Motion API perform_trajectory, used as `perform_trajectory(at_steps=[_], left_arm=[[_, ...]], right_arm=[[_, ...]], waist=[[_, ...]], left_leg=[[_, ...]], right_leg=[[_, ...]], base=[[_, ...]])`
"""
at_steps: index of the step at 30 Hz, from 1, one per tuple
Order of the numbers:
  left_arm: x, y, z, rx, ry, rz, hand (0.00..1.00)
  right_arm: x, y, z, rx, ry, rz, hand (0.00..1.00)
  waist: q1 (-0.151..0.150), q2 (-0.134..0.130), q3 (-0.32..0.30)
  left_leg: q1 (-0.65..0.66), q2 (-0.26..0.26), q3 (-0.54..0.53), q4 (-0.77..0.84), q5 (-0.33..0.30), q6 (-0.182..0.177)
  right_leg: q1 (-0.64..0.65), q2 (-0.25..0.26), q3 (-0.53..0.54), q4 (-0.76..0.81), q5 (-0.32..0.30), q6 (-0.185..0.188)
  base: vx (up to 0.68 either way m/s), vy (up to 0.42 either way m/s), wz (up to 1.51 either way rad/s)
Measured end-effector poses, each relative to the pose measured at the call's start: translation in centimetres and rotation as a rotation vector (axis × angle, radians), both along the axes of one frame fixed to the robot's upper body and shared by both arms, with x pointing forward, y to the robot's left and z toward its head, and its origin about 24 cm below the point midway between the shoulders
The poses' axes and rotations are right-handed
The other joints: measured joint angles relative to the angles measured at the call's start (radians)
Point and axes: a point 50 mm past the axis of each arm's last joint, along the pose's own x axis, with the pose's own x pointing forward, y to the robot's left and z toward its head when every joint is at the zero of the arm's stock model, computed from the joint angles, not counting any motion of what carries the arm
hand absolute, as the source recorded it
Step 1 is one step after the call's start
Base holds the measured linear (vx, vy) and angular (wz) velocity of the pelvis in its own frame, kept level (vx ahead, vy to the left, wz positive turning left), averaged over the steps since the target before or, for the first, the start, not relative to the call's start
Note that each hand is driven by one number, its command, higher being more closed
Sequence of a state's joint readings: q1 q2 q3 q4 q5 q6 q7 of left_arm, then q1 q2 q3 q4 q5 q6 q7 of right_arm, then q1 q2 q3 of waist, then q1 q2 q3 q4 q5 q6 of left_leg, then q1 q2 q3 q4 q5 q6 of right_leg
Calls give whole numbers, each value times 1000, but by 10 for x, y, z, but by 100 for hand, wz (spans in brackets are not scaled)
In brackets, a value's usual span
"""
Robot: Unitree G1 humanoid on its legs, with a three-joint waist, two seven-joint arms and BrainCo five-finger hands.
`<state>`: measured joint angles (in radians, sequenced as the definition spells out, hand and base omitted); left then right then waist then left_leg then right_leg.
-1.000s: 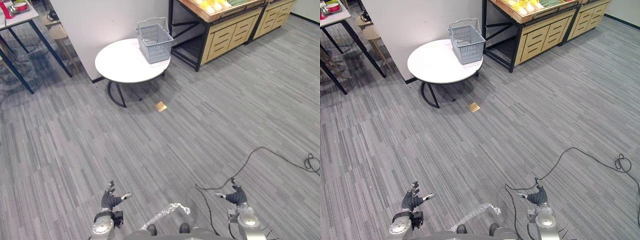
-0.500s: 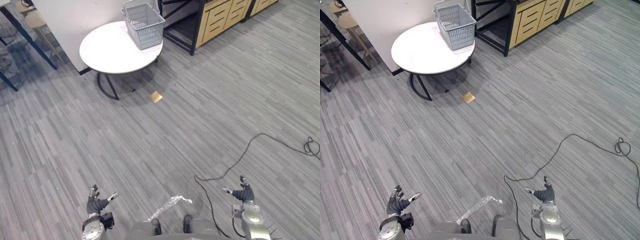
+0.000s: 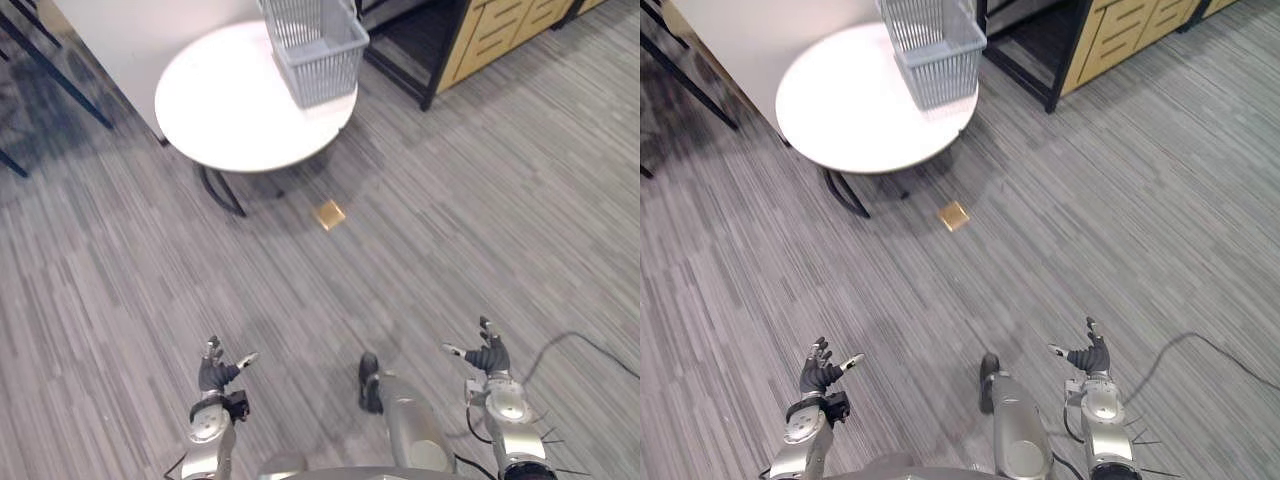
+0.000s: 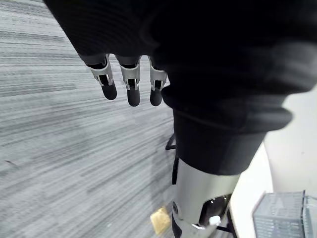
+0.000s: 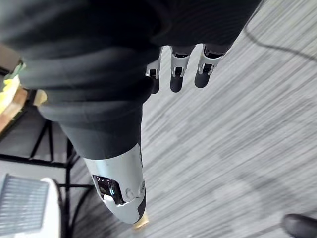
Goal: Pick vegetable in the basket
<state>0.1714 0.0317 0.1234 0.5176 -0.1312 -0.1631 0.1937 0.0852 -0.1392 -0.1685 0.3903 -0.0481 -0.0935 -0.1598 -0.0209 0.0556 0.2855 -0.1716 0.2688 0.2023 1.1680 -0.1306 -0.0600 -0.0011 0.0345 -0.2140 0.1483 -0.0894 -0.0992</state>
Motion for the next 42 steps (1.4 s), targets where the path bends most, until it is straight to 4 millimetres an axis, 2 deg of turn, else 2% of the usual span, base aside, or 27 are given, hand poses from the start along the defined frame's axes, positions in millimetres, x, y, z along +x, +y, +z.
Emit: perform_trajectory(at_steps=[2,3,5,6,7,8,10,12,13,14,15,16,18,20,21,23,24,27,29,30,31,32,34,36,38,39,42], left_arm=[[-3,1,-1,-4,7,7,0],[-4,2,-1,-2,6,9,0],[-8,2,-3,-4,18,12,0],[-13,2,-5,-5,32,18,0],[-18,4,-6,-2,44,25,0],[-19,7,-6,3,49,31,0],[-8,8,3,8,-9,32,0],[-9,7,3,5,-11,35,0],[-10,8,3,8,-5,34,0],[-8,8,4,19,-4,24,0],[-9,10,4,25,-2,22,0],[-9,11,3,33,3,21,0],[-11,12,2,40,14,32,0],[-12,12,1,42,21,30,0],[-11,11,0,42,26,23,0],[-13,11,-4,61,53,-10,0],[-13,-1,-11,41,86,-53,0],[-12,-11,-13,27,85,-75,0],[-13,-11,-13,35,90,-80,0],[-16,-12,-14,33,97,-77,0],[-18,-13,-15,33,102,-81,0],[-21,-14,-17,30,112,-85,0],[-25,-15,-18,28,122,-101,0],[-31,-15,-21,26,139,-104,0],[-35,-12,-22,34,150,-104,0],[-36,-12,-22,36,156,-111,0],[-36,-11,-22,41,157,-114,0]], right_arm=[[3,1,4,-3,-30,-7,0],[4,1,4,-2,-30,-6,0],[5,0,2,-4,-14,-6,0],[2,-1,-2,-6,4,-9,0],[0,-1,-5,-2,20,-12,0],[-1,4,-10,16,39,-12,0],[-4,3,-11,16,52,-18,0],[-3,5,-12,20,56,-17,0],[0,6,-10,6,52,-4,0],[3,8,-8,-30,52,23,0],[5,10,-7,-44,50,37,0],[8,15,-2,-71,31,68,0],[18,26,16,-134,-47,140,0],[26,33,31,-176,-110,178,0],[31,36,40,-206,-153,195,0],[33,39,51,-245,-204,201,0],[34,35,58,-302,-227,220,0],[42,40,80,-360,-313,252,0],[44,46,90,-415,-358,282,0],[45,51,91,-441,-361,317,0],[45,54,92,-452,-367,335,0],[47,58,99,-480,-398,349,0],[53,63,111,-520,-466,372,0],[59,67,117,-586,-486,423,0],[59,71,115,-616,-479,452,0],[61,71,115,-641,-478,459,0],[70,73,112,-686,-455,488,0]], waist=[[13,-18,10],[30,-33,20],[40,-36,21],[42,-27,17],[47,-23,13],[63,-52,7],[59,-67,-6],[60,-82,-14],[51,-83,-14],[35,-84,-15],[31,-84,-15],[25,-80,-16],[20,-71,-21],[3,-60,-23],[-10,-61,-24],[-23,-80,-35],[-18,-37,-40],[-16,-14,-52],[-18,-10,-51],[-10,-10,-50],[-1,-10,-50],[14,-13,-51],[37,-12,-53],[38,21,-60],[46,14,-64],[51,0,-67],[53,-1,-68]], left_leg=[[-129,-5,56,-122,-61,17],[-174,-32,90,-288,-70,26],[-212,-81,101,-575,-44,-2],[-205,-111,101,-774,8,-24],[-193,-118,96,-823,138,28],[-187,-139,104,-796,126,93],[-203,-159,110,-714,28,126],[-128,-186,138,-677,-66,138],[-57,-204,138,-690,-104,144],[17,-225,121,-712,-130,149],[57,-236,112,-732,-135,150],[144,-240,105,-783,-136,150],[262,-225,82,-878,-135,148],[307,-205,57,-914,-135,147],[336,-185,36,-926,-136,142],[377,-175,1,-917,-167,59],[419,-128,-51,-898,-211,-10],[386,-106,-110,-861,-133,-25],[291,-78,-175,-647,-41,-56],[223,-48,-171,-483,-21,-92],[193,-36,-154,-424,-33,-82],[141,-28,-97,-383,-59,-45],[84,-42,-36,-492,-84,-2],[53,-85,-33,-777,13,6],[85,-108,-39,-869,15,-6],[109,-134,-36,-937,41,1],[147,-167,-32,-1048,92,11]], right_leg=[[106,-9,11,-85,-11,10],[158,-27,27,-105,-44,33],[215,-49,51,-107,-101,63],[250,-53,73,-108,-142,86],[280,-58,98,-105,-174,101],[291,-88,126,-98,-186,108],[263,-133,151,-6,-186,117],[182,-175,192,302,-172,201],[92,-200,208,570,-77,350],[5,-223,204,801,-81,340],[-30,-233,190,877,-99,304],[-98,-244,154,939,-134,238],[-211,-242,69,881,-175,170],[-296,-214,43,749,-188,151],[-341,-173,52,584,-173,158],[-325,-127,100,230,-21,164],[-301,-91,110,199,140,109],[-300,-88,89,257,55,87],[-211,-89,30,200,23,75],[-125,-83,-1,129,27,68],[-84,-81,-11,99,29,65],[-32,-81,-22,53,29,64],[-8,-85,-24,22,28,64],[-5,-72,-22,24,22,78],[-4,-67,-8,17,20,99],[-5,-86,-2,0,25,111],[-5,-108,0,-21,32,123]], base=[[600,-35,-14],[589,41,-30],[666,129,-39],[634,205,-56],[763,265,-70],[672,250,-42],[675,268,-9],[575,232,-10],[727,207,19],[716,159,32],[702,68,37],[453,1,20],[497,-39,21],[550,-146,42],[654,-278,72],[629,-318,76],[562,-260,43],[456,-231,46],[366,-231,75],[321,-193,59],[352,-182,47],[241,-93,21],[218,-29,4],[164,59,-3],[142,47,2],[128,44,8],[57,49,7]])
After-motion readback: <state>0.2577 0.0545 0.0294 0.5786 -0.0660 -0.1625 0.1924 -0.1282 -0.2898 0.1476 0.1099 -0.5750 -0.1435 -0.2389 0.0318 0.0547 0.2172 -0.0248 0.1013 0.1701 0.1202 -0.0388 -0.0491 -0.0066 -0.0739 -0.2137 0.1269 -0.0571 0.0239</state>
